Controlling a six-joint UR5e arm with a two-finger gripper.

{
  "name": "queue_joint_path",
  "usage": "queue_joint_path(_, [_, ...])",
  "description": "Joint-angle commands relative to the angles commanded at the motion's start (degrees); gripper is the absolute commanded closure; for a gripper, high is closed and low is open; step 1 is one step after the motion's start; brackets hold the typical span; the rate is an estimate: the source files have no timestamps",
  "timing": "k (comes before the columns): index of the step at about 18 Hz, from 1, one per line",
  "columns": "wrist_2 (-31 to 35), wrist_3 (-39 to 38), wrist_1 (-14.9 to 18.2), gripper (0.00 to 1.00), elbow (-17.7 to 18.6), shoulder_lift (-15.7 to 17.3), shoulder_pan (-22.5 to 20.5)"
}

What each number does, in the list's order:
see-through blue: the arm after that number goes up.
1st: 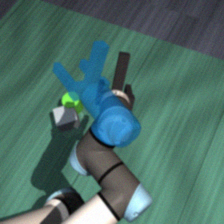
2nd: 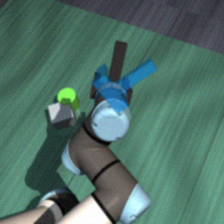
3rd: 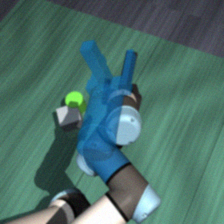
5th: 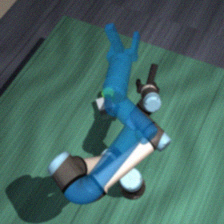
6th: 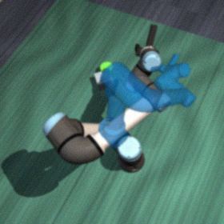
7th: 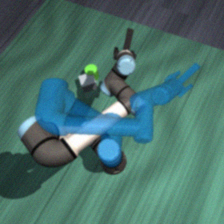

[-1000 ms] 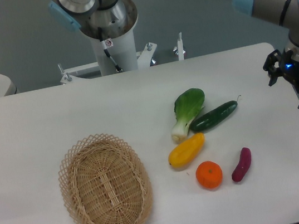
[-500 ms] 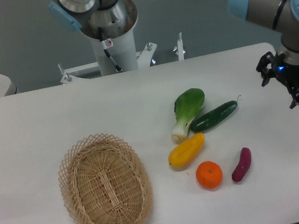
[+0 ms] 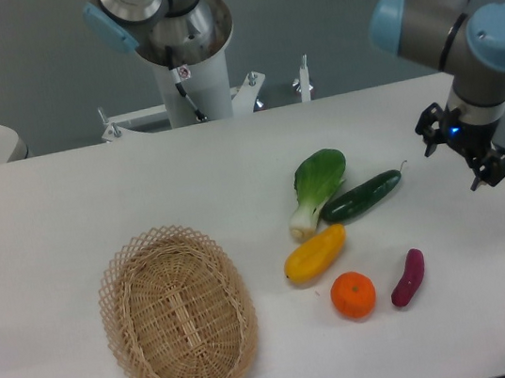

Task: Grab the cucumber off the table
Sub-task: 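Move the open gripper over the dark green cucumber and lower it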

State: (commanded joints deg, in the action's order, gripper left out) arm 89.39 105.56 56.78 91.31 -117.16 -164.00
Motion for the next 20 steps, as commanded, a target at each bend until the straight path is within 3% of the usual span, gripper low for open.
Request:
queue_joint_path(8, [0.0, -6.0, -4.7, 0.00, 9.0, 1.7, 0.8])
queue_joint_path(11, [0.0, -6.0, -9.2, 0.00, 12.4, 2.0, 0.9])
queue_joint_path(20, [0.0, -6.9, -9.6, 0.00, 15.7, 3.2, 2.1])
